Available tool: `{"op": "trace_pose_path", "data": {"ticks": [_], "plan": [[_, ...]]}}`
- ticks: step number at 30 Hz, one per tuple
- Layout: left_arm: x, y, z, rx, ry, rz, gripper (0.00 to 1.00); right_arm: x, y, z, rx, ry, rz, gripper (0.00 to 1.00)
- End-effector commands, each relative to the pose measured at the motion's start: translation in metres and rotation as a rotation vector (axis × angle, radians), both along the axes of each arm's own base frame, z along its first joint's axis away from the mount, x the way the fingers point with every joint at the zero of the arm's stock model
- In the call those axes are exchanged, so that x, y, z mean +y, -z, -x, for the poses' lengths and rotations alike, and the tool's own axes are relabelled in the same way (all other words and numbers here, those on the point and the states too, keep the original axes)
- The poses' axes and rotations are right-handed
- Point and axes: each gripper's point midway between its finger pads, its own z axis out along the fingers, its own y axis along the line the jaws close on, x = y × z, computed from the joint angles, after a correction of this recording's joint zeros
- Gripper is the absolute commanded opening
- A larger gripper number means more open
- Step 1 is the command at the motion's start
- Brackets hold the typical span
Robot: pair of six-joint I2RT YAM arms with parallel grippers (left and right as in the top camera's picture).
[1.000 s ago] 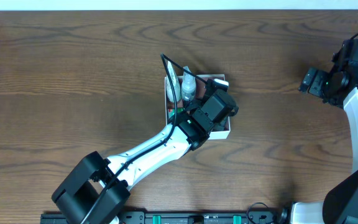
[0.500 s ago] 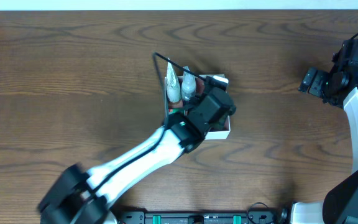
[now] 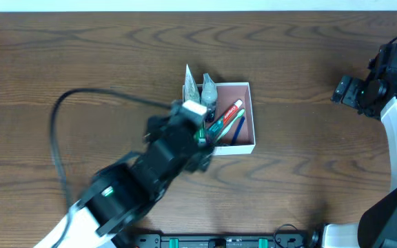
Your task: Pack container
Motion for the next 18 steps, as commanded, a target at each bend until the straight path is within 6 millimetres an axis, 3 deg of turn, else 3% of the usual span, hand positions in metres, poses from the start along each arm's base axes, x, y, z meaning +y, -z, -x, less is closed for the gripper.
{"op": "trace_pose_path", "data": {"ticks": [1,5,7,14,18], "plan": [[0.044,-0.005,0.014,-0.034,-0.067,-0.110,0.98,-0.002,0.002,0.000,0.006,0.016,-0.003,0.99],[0.078,0.003,0.042,0.018,-0.065,-0.176,0.98,-0.002,0.002,0.000,0.006,0.016,-0.003,0.99],[0.085,0.009,0.055,0.061,-0.053,-0.168,0.98,-0.002,0.002,0.000,0.006,0.016,-0.003,0.99],[0.067,0.039,0.111,0.361,0.093,-0.050,0.98,-0.002,0.002,0.000,0.006,0.016,-0.003,0.99],[0.059,0.052,0.110,0.422,0.005,0.036,0.98,-0.002,0.002,0.000,0.006,0.016,-0.003,0.99]]}}
